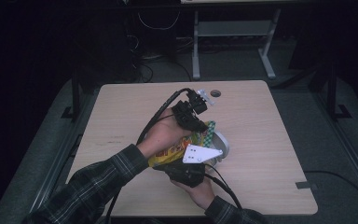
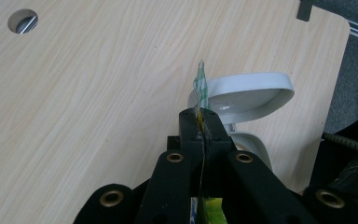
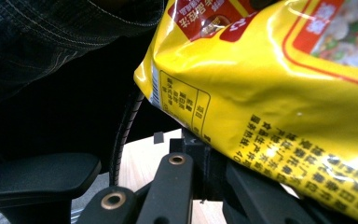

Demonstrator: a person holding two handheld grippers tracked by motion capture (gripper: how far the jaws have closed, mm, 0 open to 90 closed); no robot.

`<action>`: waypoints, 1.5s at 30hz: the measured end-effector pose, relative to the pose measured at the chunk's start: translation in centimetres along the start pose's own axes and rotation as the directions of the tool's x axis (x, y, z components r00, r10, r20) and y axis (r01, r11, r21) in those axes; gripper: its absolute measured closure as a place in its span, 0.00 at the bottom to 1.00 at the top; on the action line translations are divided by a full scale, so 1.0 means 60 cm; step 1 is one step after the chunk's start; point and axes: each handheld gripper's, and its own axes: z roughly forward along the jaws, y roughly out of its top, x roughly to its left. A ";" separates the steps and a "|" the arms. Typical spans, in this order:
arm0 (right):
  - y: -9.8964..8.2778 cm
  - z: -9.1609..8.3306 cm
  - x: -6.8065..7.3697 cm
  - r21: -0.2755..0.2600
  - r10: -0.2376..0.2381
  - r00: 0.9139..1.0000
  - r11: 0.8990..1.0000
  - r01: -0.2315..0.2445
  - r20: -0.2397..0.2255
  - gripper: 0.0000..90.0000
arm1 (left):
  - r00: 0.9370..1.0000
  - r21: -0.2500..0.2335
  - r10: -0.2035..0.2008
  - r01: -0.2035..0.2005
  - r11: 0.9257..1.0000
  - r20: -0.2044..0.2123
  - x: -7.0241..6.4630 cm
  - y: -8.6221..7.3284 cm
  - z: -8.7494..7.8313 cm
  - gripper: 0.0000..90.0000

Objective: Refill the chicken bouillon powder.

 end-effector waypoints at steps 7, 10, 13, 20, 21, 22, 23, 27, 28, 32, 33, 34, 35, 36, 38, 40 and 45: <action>0.000 0.000 0.001 0.006 -0.008 1.000 1.000 0.008 0.001 1.00 | 1.000 -0.012 -0.008 0.008 1.000 0.009 0.002 -0.003 -0.003 1.00; -0.001 0.000 0.001 0.010 -0.015 1.000 1.000 0.015 0.003 1.00 | 1.000 -0.028 -0.013 0.014 1.000 0.016 0.002 -0.004 -0.005 1.00; -0.001 0.000 0.001 0.015 -0.019 1.000 1.000 0.019 0.005 1.00 | 1.000 -0.039 -0.012 0.013 0.999 0.019 0.003 -0.005 -0.009 1.00; -0.007 0.003 0.000 0.023 -0.014 1.000 1.000 0.014 0.002 1.00 | 0.999 -0.051 -0.009 0.011 0.999 0.047 0.006 -0.012 -0.013 1.00; -0.008 0.003 0.000 0.026 -0.013 1.000 1.000 0.013 0.002 1.00 | 0.999 -0.056 -0.010 0.013 0.998 0.051 0.007 -0.014 -0.013 1.00; -0.009 0.004 0.000 0.029 -0.013 1.000 0.999 0.013 0.002 1.00 | 0.999 -0.056 -0.006 0.008 0.998 0.053 0.009 -0.015 -0.015 1.00; -0.010 0.005 -0.001 0.031 -0.011 1.000 0.999 0.011 0.001 1.00 | 0.998 -0.060 -0.007 0.010 0.998 0.061 0.009 -0.016 -0.017 1.00; -0.014 0.008 -0.001 0.048 -0.004 1.000 0.999 0.004 0.004 1.00 | 0.997 -0.074 0.001 0.005 0.997 0.080 0.014 -0.023 -0.024 1.00; -0.015 0.009 -0.001 0.051 -0.001 1.000 0.999 0.001 0.004 1.00 | 0.996 -0.080 -0.002 0.008 0.997 0.085 0.014 -0.025 -0.026 1.00; -0.020 0.012 -0.001 0.069 -0.001 1.000 0.998 0.000 0.006 1.00 | 0.995 -0.111 0.000 0.012 0.994 0.102 0.017 -0.037 -0.034 1.00; -0.021 0.013 0.001 0.075 0.000 1.000 0.997 -0.001 0.008 1.00 | 0.994 -0.120 0.005 0.008 0.993 0.111 0.017 -0.040 -0.037 1.00; -0.023 0.013 0.002 0.081 -0.003 1.000 0.997 0.002 0.012 1.00 | 0.993 -0.135 -0.003 0.018 0.991 0.115 0.017 -0.044 -0.039 1.00; -0.024 0.014 0.002 0.088 -0.010 1.000 0.996 0.009 0.014 1.00 | 0.993 -0.141 -0.004 0.021 0.990 0.120 0.017 -0.047 -0.041 1.00; -0.025 0.015 0.003 0.093 -0.016 1.000 0.996 0.015 0.014 1.00 | 0.992 -0.144 0.008 0.010 0.989 0.123 0.019 -0.050 -0.043 1.00; -0.027 0.017 0.005 0.106 -0.024 1.000 0.994 0.021 0.020 1.00 | 0.992 -0.165 0.000 0.022 0.986 0.129 0.022 -0.057 -0.047 1.00; -0.029 0.018 0.005 0.111 -0.026 0.999 0.994 0.023 0.023 0.99 | 0.991 -0.187 -0.005 0.031 0.982 0.136 0.024 -0.063 -0.050 1.00; -0.031 0.019 0.003 0.125 -0.018 0.999 0.992 0.013 0.034 0.96 | 0.988 -0.227 -0.009 0.043 0.973 0.151 0.031 -0.079 -0.065 1.00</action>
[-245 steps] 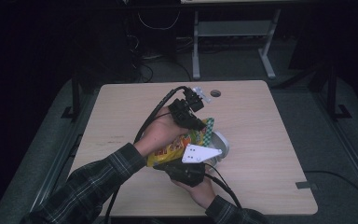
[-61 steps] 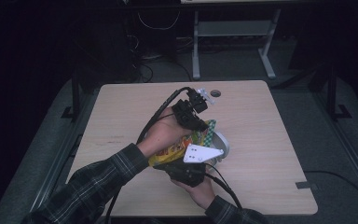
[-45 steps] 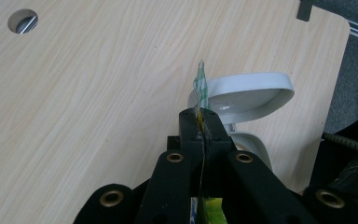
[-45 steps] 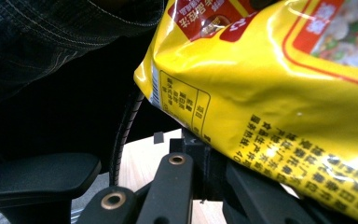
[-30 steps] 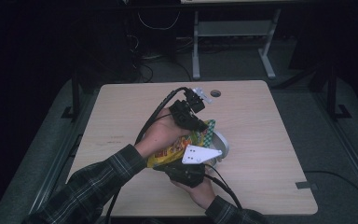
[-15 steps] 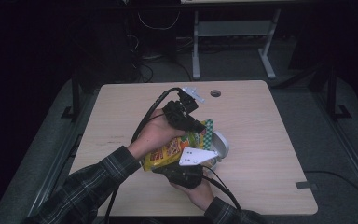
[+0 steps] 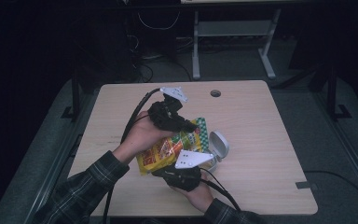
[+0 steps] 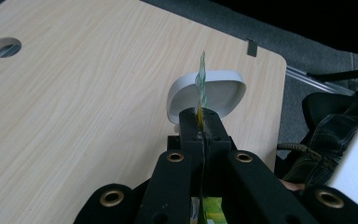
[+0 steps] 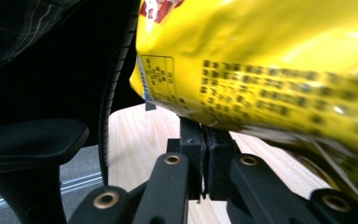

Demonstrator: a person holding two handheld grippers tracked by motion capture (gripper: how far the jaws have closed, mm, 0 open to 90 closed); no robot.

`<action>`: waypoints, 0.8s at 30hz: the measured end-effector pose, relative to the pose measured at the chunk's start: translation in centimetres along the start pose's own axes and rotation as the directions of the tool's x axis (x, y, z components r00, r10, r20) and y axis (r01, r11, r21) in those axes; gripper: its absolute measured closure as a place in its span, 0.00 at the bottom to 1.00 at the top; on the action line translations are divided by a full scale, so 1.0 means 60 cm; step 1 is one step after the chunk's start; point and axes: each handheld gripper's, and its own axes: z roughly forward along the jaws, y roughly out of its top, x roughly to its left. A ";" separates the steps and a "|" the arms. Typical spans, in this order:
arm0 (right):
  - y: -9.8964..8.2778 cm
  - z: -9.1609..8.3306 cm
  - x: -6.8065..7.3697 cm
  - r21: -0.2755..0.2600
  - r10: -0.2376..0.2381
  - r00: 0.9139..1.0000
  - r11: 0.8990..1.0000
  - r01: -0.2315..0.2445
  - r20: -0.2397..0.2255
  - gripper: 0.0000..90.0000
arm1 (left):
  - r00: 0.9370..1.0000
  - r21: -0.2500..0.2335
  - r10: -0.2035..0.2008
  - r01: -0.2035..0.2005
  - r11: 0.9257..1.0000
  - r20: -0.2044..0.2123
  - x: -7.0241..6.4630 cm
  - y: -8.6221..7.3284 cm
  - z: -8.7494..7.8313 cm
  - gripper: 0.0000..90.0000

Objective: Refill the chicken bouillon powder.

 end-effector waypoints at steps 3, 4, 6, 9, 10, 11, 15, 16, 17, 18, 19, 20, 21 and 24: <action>0.000 0.000 0.000 0.003 0.003 1.000 1.000 -0.003 0.009 0.95 | 1.000 -0.022 -0.008 0.008 1.000 0.004 0.002 -0.009 -0.010 1.00; 0.000 0.001 0.000 0.005 -0.003 1.000 1.000 0.003 0.013 0.94 | 1.000 -0.028 -0.004 0.004 1.000 0.004 0.004 -0.012 -0.015 1.00; -0.001 0.002 0.001 0.010 -0.004 1.000 1.000 0.004 0.019 0.93 | 1.000 -0.041 -0.003 0.004 0.999 0.011 0.008 -0.018 -0.024 1.00; 0.000 0.003 0.003 0.023 -0.017 0.999 1.000 0.016 0.031 0.92 | 1.000 -0.064 -0.006 0.007 0.998 0.022 0.012 -0.028 -0.037 1.00; 0.000 0.003 0.003 0.029 -0.020 0.999 0.999 0.019 0.033 0.92 | 1.000 -0.076 -0.003 0.005 0.997 0.021 0.013 -0.031 -0.043 1.00; -0.001 0.004 0.003 0.031 -0.017 0.999 0.999 0.016 0.035 0.90 | 1.000 -0.082 -0.007 0.008 0.997 0.022 0.014 -0.033 -0.046 1.00; 0.000 0.004 0.003 0.040 -0.017 0.999 0.999 0.015 0.041 0.89 | 1.000 -0.112 0.002 0.001 0.994 0.020 0.016 -0.044 -0.068 1.00; 0.000 0.004 0.003 0.043 -0.010 0.999 0.999 0.009 0.042 0.88 | 1.000 -0.116 0.003 -0.001 0.993 0.019 0.016 -0.047 -0.073 1.00; 0.000 0.003 0.002 0.045 -0.005 0.999 0.999 0.003 0.043 0.87 | 1.000 -0.126 0.002 0.000 0.992 0.015 0.016 -0.048 -0.077 1.00; 0.001 0.003 0.002 0.042 -0.001 0.999 0.999 -0.001 0.042 0.86 | 1.000 -0.134 0.003 -0.001 0.991 0.014 0.017 -0.051 -0.081 1.00; 0.002 0.002 0.002 0.047 -0.003 0.999 0.999 0.001 0.046 0.85 | 1.000 -0.145 0.007 -0.004 0.989 0.016 0.018 -0.055 -0.086 1.00; 0.002 0.000 0.002 0.048 -0.007 0.999 0.999 0.004 0.053 0.85 | 1.000 -0.152 0.013 -0.011 0.988 0.016 0.020 -0.058 -0.090 1.00; 0.003 -0.001 0.002 0.047 -0.012 0.998 0.999 0.009 0.058 0.85 | 1.000 -0.157 0.013 -0.011 0.988 0.013 0.021 -0.061 -0.093 1.00; 0.004 -0.003 0.001 0.048 -0.008 0.998 0.999 0.005 0.063 0.83 | 1.000 -0.179 0.003 -0.002 0.984 0.002 0.028 -0.073 -0.101 1.00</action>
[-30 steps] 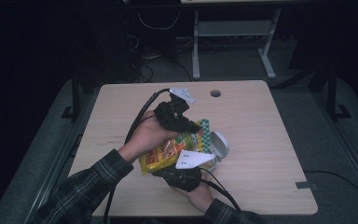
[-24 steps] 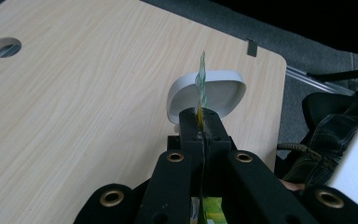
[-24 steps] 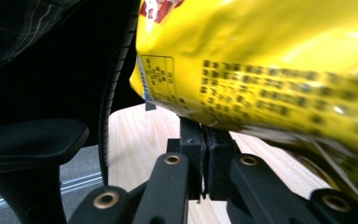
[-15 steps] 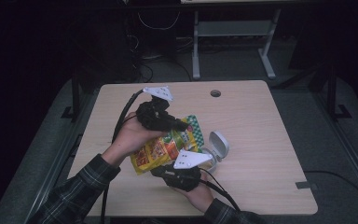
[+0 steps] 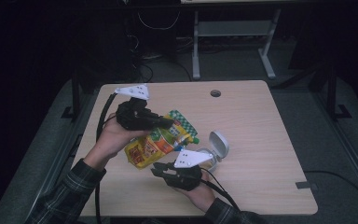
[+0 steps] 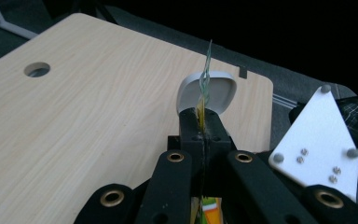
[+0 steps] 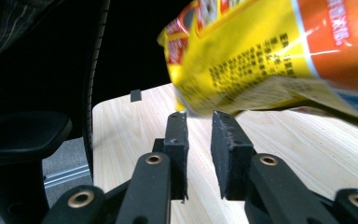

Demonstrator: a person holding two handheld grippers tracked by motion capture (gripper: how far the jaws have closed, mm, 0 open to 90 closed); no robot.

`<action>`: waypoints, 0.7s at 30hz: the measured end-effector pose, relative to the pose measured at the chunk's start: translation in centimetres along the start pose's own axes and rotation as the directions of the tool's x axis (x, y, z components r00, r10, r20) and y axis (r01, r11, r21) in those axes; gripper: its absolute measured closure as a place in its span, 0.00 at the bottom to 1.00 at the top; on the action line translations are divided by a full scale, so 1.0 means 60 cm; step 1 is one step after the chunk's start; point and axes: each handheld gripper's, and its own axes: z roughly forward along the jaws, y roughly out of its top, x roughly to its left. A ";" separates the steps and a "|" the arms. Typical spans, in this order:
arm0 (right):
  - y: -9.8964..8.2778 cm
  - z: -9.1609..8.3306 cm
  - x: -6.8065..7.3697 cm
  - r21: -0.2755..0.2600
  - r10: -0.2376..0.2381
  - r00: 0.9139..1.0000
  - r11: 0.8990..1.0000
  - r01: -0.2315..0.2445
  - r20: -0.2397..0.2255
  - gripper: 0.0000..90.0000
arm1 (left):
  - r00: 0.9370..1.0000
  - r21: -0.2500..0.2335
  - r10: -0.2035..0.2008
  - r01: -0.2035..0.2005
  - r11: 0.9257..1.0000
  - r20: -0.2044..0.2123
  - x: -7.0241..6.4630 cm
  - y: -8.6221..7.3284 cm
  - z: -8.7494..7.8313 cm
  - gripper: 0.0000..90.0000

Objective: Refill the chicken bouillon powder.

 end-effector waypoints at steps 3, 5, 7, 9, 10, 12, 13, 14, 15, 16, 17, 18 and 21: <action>0.000 -0.004 -0.001 0.017 -0.004 1.000 1.000 0.004 0.016 0.80 | 1.000 -0.033 -0.016 0.016 0.999 -0.005 0.013 -0.014 -0.007 1.00; 0.000 -0.006 -0.001 0.026 -0.009 1.000 1.000 0.008 0.021 0.79 | 1.000 -0.047 -0.025 0.024 0.999 -0.008 0.020 -0.020 -0.009 1.00; 0.001 -0.009 0.000 0.029 -0.015 1.000 0.999 0.014 0.023 0.78 | 0.999 -0.053 -0.031 0.030 0.998 -0.021 0.026 -0.026 -0.011 1.00; 0.002 -0.011 0.001 0.037 -0.017 1.000 0.999 0.016 0.023 0.77 | 0.999 -0.061 -0.031 0.029 0.998 -0.037 0.032 -0.032 -0.011 1.00; 0.002 -0.012 0.001 0.040 -0.016 1.000 0.999 0.015 0.023 0.76 | 0.998 -0.069 -0.036 0.032 0.997 -0.049 0.034 -0.035 -0.011 1.00; 0.002 -0.014 0.000 0.045 -0.018 1.000 0.999 0.016 0.023 0.73 | 0.997 -0.082 -0.046 0.041 0.996 -0.059 0.041 -0.042 -0.009 1.00; 0.002 -0.016 0.000 0.048 -0.016 1.000 0.999 0.015 0.025 0.72 | 0.997 -0.086 -0.046 0.040 0.995 -0.067 0.045 -0.046 -0.009 1.00; 0.003 -0.018 -0.001 0.047 -0.013 1.000 0.999 0.012 0.024 0.71 | 0.996 -0.091 -0.045 0.038 0.995 -0.075 0.048 -0.050 -0.007 1.00; 0.003 -0.020 -0.002 0.049 -0.010 1.000 0.999 0.009 0.021 0.70 | 0.996 -0.096 -0.045 0.038 0.995 -0.075 0.053 -0.054 -0.006 1.00; 0.004 -0.022 -0.002 0.053 -0.010 1.000 0.999 0.009 0.022 0.70 | 0.995 -0.107 -0.051 0.042 0.993 -0.081 0.056 -0.058 -0.004 1.00; 0.005 -0.024 -0.002 0.056 -0.022 0.999 0.998 0.020 0.029 0.69 | 0.995 -0.114 -0.051 0.041 0.993 -0.090 0.060 -0.062 -0.002 1.00; 0.006 -0.027 -0.001 0.058 -0.029 0.999 0.998 0.027 0.030 0.69 | 0.994 -0.119 -0.048 0.036 0.992 -0.098 0.063 -0.065 0.000 1.00; 0.007 -0.035 -0.001 0.066 -0.037 0.999 0.997 0.035 0.035 0.68 | 0.992 -0.120 -0.053 0.039 0.992 -0.112 0.072 -0.073 0.009 1.00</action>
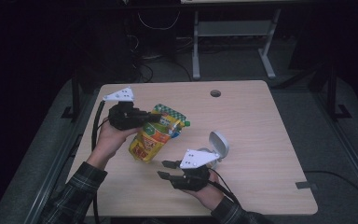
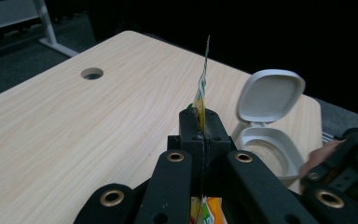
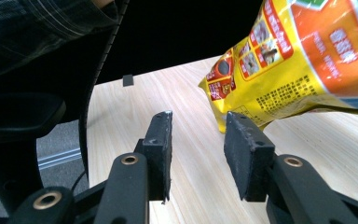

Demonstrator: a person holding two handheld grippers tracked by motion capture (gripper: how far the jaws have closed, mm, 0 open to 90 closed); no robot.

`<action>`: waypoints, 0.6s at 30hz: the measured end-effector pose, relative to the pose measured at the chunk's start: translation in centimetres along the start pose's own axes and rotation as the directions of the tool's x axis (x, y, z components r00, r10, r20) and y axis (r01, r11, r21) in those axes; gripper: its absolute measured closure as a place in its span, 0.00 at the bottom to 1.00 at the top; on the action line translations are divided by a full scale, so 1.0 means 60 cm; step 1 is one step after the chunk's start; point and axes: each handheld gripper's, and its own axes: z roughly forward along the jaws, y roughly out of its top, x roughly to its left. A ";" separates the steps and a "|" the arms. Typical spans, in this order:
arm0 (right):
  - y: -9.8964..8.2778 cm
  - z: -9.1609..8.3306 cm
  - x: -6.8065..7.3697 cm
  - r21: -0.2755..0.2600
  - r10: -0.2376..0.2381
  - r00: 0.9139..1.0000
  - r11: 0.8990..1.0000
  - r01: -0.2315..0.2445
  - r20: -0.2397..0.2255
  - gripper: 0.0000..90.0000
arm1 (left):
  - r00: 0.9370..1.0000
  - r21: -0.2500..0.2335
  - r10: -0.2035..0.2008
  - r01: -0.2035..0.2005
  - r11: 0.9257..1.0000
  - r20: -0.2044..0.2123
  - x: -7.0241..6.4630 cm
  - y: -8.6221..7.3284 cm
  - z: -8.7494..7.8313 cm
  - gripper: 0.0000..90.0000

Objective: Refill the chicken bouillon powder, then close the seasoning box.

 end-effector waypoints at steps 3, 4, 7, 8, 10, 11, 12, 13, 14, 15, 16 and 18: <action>0.000 -0.011 -0.005 -0.003 0.013 1.000 1.000 -0.013 0.008 0.68 | 1.000 0.008 0.009 -0.009 1.000 -0.012 0.006 -0.007 0.013 1.00; 0.000 -0.015 -0.006 -0.001 0.016 1.000 1.000 -0.016 0.009 0.67 | 1.000 0.006 0.001 -0.001 1.000 -0.013 0.007 -0.009 0.016 1.00; 0.001 -0.025 -0.011 -0.015 0.021 1.000 1.000 -0.021 0.016 0.67 | 1.000 -0.012 -0.005 0.005 1.000 -0.014 0.013 -0.011 0.022 1.00; 0.001 -0.028 -0.012 -0.012 0.027 0.999 1.000 -0.027 0.017 0.66 | 1.000 -0.020 -0.004 0.004 1.000 -0.015 0.016 -0.012 0.025 1.00; 0.001 -0.034 -0.016 -0.015 0.028 0.999 1.000 -0.027 0.024 0.66 | 1.000 -0.023 0.000 0.000 1.000 -0.016 0.018 -0.013 0.026 1.00; 0.000 -0.037 -0.018 -0.015 0.029 0.999 0.999 -0.029 0.026 0.66 | 1.000 -0.028 0.004 -0.005 1.000 -0.015 0.021 -0.013 0.029 1.00; 0.000 -0.040 -0.020 -0.018 0.032 0.999 0.999 -0.032 0.028 0.65 | 1.000 -0.028 0.004 -0.005 1.000 -0.017 0.023 -0.015 0.032 1.00; -0.001 -0.043 -0.022 -0.017 0.026 0.999 1.000 -0.025 0.034 0.65 | 1.000 -0.031 0.002 -0.003 1.000 -0.017 0.024 -0.016 0.036 1.00; -0.002 -0.046 -0.024 -0.016 0.031 0.999 0.999 -0.030 0.037 0.65 | 1.000 -0.037 -0.003 0.002 0.999 -0.018 0.026 -0.018 0.041 1.00; -0.003 -0.047 -0.026 -0.019 0.037 0.998 0.999 -0.037 0.040 0.65 | 1.000 -0.038 -0.002 0.001 0.999 -0.021 0.029 -0.021 0.045 1.00; -0.004 -0.049 -0.029 -0.021 0.036 0.999 0.999 -0.035 0.039 0.65 | 1.000 -0.039 0.000 0.000 0.999 -0.022 0.031 -0.022 0.048 1.00; -0.005 -0.051 -0.032 -0.016 0.042 0.998 0.999 -0.042 0.044 0.65 | 1.000 -0.050 -0.005 0.004 0.999 -0.020 0.033 -0.029 0.055 1.00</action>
